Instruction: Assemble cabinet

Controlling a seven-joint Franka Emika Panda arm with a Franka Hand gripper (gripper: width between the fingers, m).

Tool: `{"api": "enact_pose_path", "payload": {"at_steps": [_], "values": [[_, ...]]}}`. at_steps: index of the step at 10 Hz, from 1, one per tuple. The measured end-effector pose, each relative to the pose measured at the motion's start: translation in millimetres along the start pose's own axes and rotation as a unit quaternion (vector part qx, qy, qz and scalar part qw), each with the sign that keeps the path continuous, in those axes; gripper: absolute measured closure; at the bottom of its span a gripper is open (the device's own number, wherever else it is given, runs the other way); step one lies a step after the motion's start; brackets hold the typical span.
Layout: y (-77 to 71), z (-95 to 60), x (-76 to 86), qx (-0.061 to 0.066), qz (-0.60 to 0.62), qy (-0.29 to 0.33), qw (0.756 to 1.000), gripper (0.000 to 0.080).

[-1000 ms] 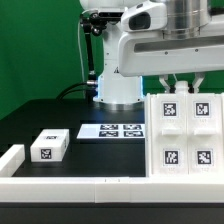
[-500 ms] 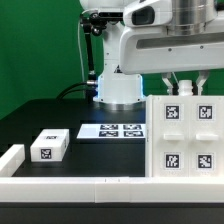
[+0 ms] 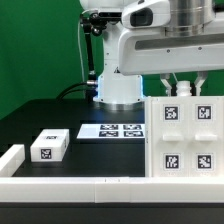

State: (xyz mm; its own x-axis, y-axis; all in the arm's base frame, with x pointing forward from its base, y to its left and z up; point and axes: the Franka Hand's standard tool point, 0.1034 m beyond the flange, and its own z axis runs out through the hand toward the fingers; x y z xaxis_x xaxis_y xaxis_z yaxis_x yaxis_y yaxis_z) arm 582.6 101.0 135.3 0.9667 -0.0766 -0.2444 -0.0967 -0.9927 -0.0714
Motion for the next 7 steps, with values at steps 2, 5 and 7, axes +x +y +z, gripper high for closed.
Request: {"api": "enact_pose_path", "payload": {"at_steps": [2, 5, 7], "values": [[-0.5, -7.3, 25.6, -0.001, 0.003, -0.01, 1.0, 0.0586], [-1.5, -7.7, 31.0, -0.002, 0.003, -0.013, 1.0, 0.0586], [-1.6, -7.9, 31.8, -0.001, 0.003, -0.011, 1.0, 0.0334]]}}
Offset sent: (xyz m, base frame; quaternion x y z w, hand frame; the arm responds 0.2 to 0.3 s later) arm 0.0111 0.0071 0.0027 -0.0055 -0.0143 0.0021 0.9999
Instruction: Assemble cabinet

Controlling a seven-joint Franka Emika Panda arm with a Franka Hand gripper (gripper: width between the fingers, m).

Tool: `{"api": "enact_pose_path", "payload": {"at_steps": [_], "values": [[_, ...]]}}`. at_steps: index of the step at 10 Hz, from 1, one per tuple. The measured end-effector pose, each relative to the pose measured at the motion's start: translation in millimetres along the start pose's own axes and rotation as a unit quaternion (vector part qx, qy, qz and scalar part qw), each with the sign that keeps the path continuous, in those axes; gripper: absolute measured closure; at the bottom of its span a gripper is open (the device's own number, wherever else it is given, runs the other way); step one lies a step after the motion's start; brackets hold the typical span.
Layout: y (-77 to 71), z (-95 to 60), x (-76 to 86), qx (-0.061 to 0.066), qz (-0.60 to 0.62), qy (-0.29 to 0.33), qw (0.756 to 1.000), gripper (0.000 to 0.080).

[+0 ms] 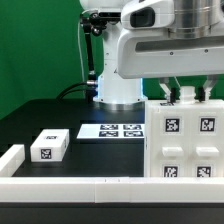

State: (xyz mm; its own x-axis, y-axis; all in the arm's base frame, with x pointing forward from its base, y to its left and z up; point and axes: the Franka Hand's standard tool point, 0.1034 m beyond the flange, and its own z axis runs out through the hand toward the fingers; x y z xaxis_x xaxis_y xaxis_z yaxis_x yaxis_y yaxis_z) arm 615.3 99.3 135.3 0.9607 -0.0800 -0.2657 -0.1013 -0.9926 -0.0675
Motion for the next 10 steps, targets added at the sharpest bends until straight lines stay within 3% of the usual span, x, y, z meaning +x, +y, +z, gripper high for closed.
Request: {"api": "enact_pose_path", "payload": {"at_steps": [1, 2, 3, 5, 10], "values": [[-0.6, -2.4, -1.1, 0.0, 0.001, 0.002, 1.0, 0.0334], [-1.4, -9.8, -6.7, 0.001, 0.003, 0.006, 1.0, 0.0193], [0.1, -16.2, -15.5, 0.003, 0.004, 0.012, 1.0, 0.0163], [2.5, -23.7, -31.0, 0.004, 0.006, 0.012, 1.0, 0.0152], [6.0, -19.5, -31.4, 0.004, 0.006, 0.008, 1.0, 0.0151]]}}
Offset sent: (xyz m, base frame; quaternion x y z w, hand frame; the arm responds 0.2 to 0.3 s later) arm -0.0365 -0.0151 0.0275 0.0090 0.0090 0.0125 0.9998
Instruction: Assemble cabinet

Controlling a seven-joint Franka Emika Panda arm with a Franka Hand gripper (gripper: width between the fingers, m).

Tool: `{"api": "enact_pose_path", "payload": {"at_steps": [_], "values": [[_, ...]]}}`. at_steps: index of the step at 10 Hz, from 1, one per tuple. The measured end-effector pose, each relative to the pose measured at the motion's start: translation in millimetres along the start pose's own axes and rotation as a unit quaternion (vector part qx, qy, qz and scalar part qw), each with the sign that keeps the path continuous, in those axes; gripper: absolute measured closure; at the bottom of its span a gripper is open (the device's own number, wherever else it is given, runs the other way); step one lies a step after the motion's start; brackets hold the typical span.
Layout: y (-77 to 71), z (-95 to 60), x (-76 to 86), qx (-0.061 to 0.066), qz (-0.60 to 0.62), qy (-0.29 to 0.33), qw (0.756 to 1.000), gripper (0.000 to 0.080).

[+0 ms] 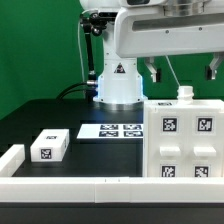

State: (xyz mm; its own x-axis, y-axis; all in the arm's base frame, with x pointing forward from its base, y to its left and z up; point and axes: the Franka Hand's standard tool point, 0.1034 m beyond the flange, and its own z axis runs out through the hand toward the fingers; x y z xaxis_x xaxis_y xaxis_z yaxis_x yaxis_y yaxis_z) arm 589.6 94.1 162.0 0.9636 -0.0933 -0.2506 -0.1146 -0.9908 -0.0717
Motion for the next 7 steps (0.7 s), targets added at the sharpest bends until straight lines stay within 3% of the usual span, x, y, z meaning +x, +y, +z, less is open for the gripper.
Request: {"api": "enact_pose_path", "payload": {"at_steps": [3, 7], "values": [[56.7, 4.3, -9.4, -0.004, -0.025, 0.018, 1.0, 0.0151], [56.9, 6.3, -7.8, -0.004, -0.023, 0.02, 1.0, 0.0151]]}}
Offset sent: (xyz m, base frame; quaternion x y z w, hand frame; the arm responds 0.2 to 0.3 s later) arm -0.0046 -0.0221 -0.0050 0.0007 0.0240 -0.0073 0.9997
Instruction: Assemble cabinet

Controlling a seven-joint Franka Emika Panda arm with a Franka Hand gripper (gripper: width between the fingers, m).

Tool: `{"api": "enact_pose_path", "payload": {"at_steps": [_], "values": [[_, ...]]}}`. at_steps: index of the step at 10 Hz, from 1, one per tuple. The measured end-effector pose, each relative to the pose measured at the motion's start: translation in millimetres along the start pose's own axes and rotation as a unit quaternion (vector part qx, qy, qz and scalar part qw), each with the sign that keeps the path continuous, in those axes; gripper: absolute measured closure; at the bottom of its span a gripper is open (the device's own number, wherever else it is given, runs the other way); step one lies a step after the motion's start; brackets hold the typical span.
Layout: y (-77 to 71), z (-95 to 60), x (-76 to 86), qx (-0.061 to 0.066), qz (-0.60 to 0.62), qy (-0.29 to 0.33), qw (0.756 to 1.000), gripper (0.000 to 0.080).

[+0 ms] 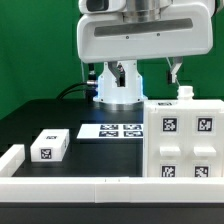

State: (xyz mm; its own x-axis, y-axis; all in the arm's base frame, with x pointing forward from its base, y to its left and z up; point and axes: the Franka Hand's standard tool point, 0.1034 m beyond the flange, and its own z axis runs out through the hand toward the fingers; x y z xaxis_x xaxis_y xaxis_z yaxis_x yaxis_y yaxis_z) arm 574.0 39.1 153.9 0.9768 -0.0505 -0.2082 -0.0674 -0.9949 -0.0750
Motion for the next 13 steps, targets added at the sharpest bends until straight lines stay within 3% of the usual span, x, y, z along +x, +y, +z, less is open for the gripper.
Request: {"api": "enact_pose_path", "payload": {"at_steps": [1, 2, 5, 7, 9, 11, 13], "values": [[2.6, 2.7, -0.2, 0.0, 0.002, 0.004, 1.0, 0.0151], [16.6, 17.6, -9.4, -0.003, 0.013, 0.012, 1.0, 0.0151], [73.4, 40.2, -26.7, -0.015, 0.034, 0.053, 0.998, 0.0151], [66.9, 40.3, -26.6, -0.015, 0.031, 0.049, 0.998, 0.0151], [70.6, 42.8, -27.3, -0.016, 0.032, 0.049, 0.998, 0.0151], [113.9, 63.0, -38.4, -0.028, -0.004, 0.08, 0.996, 0.0151], [139.7, 70.2, -47.1, -0.034, -0.043, 0.079, 0.995, 0.0151]]}}
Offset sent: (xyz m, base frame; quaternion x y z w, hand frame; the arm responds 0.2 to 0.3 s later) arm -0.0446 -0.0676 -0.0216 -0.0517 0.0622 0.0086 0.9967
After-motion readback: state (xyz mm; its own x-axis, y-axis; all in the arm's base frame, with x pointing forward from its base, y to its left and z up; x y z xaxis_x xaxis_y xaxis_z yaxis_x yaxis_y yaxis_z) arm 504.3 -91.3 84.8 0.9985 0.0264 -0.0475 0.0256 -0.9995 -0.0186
